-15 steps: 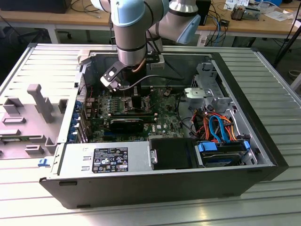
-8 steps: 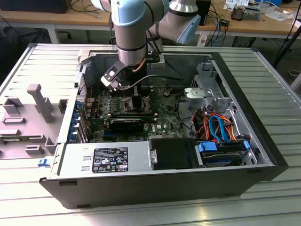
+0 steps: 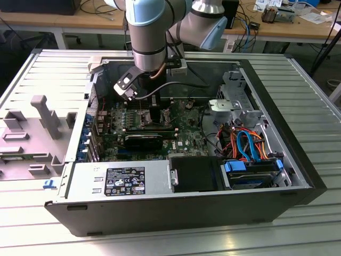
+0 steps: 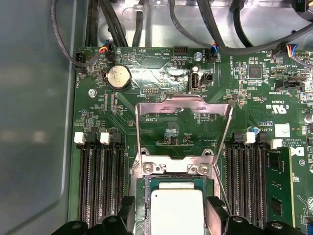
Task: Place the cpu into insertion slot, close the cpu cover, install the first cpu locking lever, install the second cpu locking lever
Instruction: 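Place the cpu into insertion slot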
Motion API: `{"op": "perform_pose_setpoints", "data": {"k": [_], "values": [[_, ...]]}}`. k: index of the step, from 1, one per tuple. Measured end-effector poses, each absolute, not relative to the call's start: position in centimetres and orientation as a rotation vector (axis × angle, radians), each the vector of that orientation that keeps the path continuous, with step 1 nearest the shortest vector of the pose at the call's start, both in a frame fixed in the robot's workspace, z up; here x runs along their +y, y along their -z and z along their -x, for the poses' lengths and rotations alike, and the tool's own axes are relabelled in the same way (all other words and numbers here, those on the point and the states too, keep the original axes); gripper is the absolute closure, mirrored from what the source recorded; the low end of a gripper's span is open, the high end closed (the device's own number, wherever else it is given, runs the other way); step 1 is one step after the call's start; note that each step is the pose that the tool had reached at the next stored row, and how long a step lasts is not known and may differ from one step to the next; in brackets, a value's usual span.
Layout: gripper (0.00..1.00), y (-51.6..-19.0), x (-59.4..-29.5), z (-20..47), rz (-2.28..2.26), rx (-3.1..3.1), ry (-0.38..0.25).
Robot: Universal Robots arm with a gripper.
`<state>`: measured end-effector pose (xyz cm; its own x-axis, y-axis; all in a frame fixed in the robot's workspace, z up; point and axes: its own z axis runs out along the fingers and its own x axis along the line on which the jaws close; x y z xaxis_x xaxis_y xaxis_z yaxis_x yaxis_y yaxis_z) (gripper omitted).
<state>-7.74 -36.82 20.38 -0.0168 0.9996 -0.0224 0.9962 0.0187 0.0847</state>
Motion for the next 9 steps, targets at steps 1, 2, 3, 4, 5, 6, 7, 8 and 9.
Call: {"op": "perform_pose_setpoints", "data": {"k": [1,2,3,4,5,6,7,8,9], "values": [[0.32,-20.39,-36.86,7.74,-2.148,2.187,-0.068],[0.32,-20.34,-36.91,7.74,-2.148,2.187,-0.068],[0.32,-20.2,-36.92,7.74,-2.148,2.187,-0.069],[0.32,-20.15,-36.93,7.78,-2.148,2.187,-0.068],[0.32,-20.1,-36.93,7.82,-2.148,2.187,-0.068],[0.32,-20.02,-36.93,7.83,-2.148,2.187,-0.069],[0.32,-19.97,-36.92,7.84,-2.148,2.187,-0.069],[0.32,-19.92,-36.92,7.86,-2.148,2.187,-0.069],[0.32,-19.85,-36.93,7.86,-2.148,2.187,-0.068]]}}
